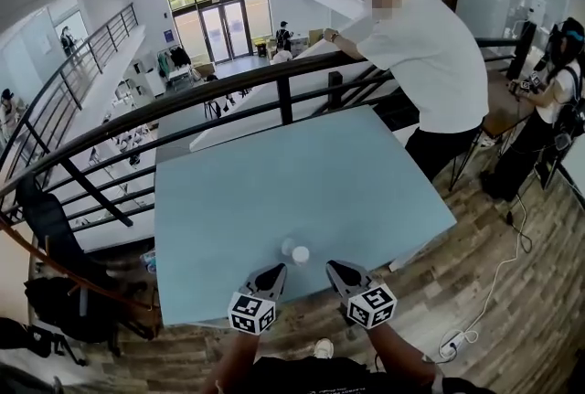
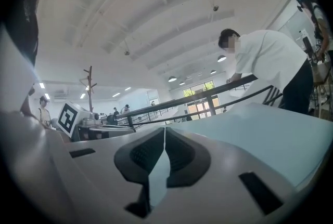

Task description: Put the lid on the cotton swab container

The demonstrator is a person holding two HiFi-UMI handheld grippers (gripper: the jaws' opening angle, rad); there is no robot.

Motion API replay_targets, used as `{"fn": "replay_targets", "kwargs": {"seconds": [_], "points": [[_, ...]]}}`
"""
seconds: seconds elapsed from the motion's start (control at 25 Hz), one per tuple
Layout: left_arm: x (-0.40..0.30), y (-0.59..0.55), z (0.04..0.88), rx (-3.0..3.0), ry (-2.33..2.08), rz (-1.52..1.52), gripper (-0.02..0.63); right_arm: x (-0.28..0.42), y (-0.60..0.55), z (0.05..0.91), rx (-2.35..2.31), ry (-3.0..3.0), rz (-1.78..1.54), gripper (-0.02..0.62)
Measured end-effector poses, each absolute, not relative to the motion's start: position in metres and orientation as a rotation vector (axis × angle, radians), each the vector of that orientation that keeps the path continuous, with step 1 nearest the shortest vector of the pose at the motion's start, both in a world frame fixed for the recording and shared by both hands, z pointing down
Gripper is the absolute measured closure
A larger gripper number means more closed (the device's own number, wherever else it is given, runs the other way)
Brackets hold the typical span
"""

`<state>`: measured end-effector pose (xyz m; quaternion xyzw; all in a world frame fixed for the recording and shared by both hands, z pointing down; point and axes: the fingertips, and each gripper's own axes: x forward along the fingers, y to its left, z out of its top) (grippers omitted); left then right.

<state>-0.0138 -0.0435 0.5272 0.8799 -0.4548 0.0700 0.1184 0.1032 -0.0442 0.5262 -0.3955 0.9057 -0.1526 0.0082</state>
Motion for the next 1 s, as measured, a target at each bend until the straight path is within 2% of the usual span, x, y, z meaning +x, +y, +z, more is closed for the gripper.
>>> {"fn": "replay_targets", "kwargs": {"seconds": [1.0], "points": [[-0.076, -0.133, 0.514, 2.615, -1.289, 0.142, 0.594, 0.045, -0.126, 0.518, -1.361, 2.84, -0.399, 0.574]]}}
